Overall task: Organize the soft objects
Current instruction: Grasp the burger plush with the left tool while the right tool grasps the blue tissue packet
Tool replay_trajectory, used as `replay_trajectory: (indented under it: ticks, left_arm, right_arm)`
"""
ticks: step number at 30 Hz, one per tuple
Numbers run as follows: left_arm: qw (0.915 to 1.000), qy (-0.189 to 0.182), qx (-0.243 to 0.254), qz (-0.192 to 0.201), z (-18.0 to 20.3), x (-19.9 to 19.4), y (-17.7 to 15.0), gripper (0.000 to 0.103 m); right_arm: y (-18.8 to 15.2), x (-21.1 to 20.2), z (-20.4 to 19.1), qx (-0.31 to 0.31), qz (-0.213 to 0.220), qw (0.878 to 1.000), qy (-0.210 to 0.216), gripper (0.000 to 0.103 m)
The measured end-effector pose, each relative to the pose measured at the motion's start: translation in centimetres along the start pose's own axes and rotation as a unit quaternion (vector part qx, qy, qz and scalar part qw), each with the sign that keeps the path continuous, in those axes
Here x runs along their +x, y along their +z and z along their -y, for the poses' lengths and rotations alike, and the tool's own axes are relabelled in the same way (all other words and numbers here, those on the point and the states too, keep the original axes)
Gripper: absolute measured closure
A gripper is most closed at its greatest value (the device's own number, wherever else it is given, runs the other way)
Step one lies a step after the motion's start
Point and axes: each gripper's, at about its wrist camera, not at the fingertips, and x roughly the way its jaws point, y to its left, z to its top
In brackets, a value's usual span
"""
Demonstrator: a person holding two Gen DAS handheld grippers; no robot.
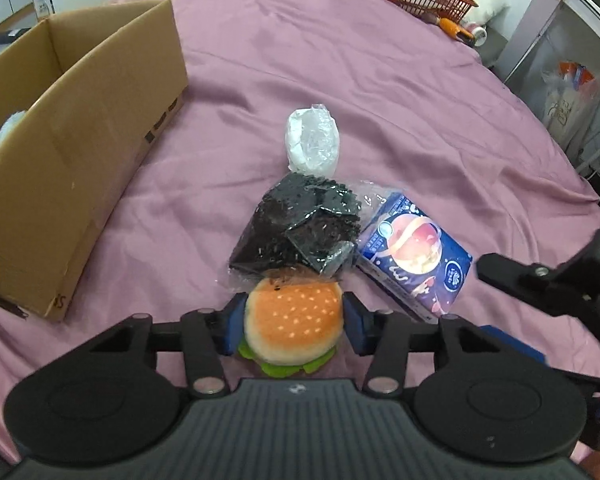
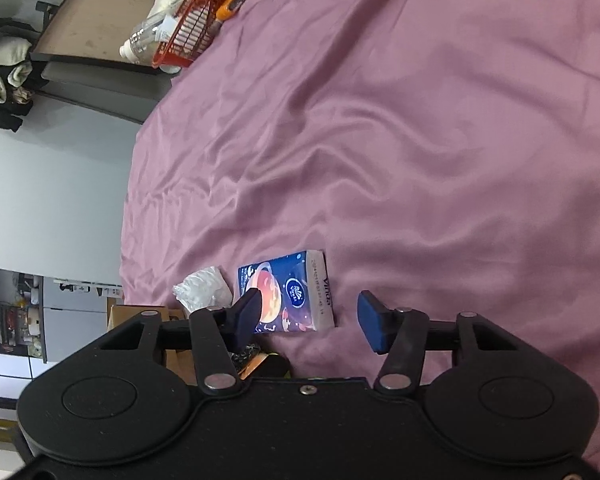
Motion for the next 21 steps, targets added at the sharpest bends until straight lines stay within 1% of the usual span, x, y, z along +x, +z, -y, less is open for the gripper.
replay_trajectory:
  ticks: [2,7,10,13,16,19,21]
  left_arm:
    - [0.9999,-0.006,-0.006,-0.01,-0.3,-0.1,0.5,0.057]
    - [0.9994,-0.014,-0.012,-0.028,-1.1,-0.1,1.3,0.058]
    - [0.9993,-0.017,-0.009,-0.033,-1.4,0.0,1.8,0.058]
    - [0.999,-0.019,-0.005,-0.04,-1.7,0.0,2.0,0.058]
    - [0.9988,-0.023,0.0,-0.043,-2.0,0.0,1.9,0.058]
    - [0.9988,-0.027,0.001,-0.041,-2.5,-0.4,1.7,0.058]
    - [0.9989,-0.026,0.004,-0.039,-2.8,-0.7,1.6,0.058]
  right_arm:
    - [-0.1,0.7,-0.2,0.0,-0.007,1.0,-0.006,0.049]
    - [-0.2,1.7,-0.5,-0.007,-0.007,1.0,-0.012,0.049]
    - [-0.2,2.4,-0.3,-0.003,-0.008,1.0,-0.014,0.049]
    - [-0.2,3.0,-0.6,-0.014,-0.008,1.0,-0.021,0.055]
    - [-0.3,3.0,-0.8,-0.023,-0.003,0.999,-0.022,0.066]
    - [-0.6,2.5,-1.2,-0.029,0.005,0.999,-0.031,0.07]
    - [-0.8,1.9,-1.6,-0.039,0.013,0.999,-0.036,0.074]
